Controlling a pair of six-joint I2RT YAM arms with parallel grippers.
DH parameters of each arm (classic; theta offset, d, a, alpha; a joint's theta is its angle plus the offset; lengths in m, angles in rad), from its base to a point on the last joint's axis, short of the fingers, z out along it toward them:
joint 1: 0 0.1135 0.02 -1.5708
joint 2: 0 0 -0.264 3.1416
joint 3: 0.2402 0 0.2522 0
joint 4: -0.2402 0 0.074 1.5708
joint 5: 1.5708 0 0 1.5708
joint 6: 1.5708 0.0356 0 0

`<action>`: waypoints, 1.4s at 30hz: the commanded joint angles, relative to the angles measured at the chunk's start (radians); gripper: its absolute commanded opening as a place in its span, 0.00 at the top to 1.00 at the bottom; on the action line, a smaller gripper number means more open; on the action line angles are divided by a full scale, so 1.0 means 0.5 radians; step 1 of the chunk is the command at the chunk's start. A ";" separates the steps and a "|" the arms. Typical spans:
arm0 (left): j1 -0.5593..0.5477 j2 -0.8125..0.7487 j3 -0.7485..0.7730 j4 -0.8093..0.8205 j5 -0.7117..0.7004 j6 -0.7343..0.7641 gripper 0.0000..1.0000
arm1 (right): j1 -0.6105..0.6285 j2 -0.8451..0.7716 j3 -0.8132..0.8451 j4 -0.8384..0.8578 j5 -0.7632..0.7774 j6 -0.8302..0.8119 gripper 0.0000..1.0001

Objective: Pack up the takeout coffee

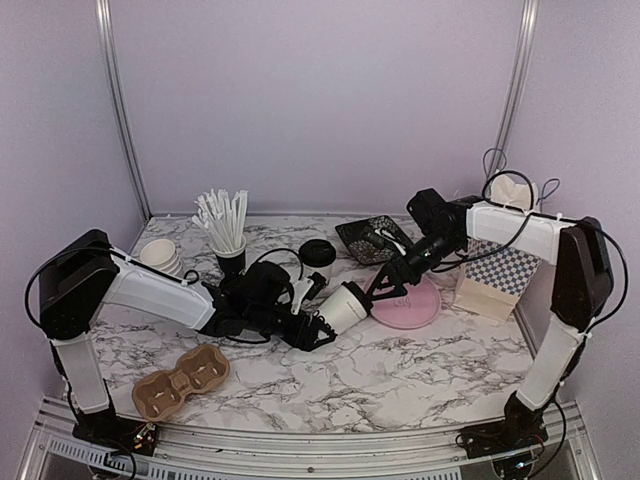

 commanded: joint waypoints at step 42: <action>-0.024 -0.350 -0.231 0.083 -0.191 0.040 0.01 | 0.046 -0.159 -0.050 0.052 0.164 -0.094 0.19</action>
